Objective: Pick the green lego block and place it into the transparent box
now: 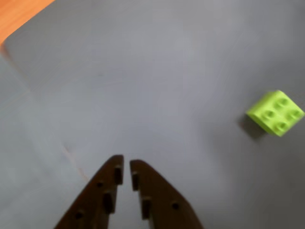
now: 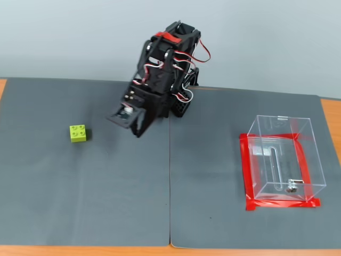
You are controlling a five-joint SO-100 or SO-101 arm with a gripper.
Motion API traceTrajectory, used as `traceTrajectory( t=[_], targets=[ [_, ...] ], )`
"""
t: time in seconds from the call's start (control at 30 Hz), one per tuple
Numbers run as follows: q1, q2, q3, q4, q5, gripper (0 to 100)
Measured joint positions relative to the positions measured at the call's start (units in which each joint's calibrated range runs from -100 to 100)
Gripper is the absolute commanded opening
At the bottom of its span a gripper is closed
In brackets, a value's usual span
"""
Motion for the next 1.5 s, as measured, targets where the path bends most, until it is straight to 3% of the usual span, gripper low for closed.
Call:
traceTrajectory(
  t=[0.43,0.97,1.07,1.2,1.27,1.5],
  targets=[
    [24.4,13.4,-8.1,0.0,-0.3,2],
    [28.2,35.3,-23.0,-0.2,0.0,2],
    [28.2,38.1,-24.8,-0.2,0.0,8],
    [28.6,40.7,-25.0,-2.6,0.0,26],
    [28.6,41.6,-25.0,-3.6,0.0,31],
    [28.6,47.0,-25.1,-10.6,0.0,33]
  ],
)
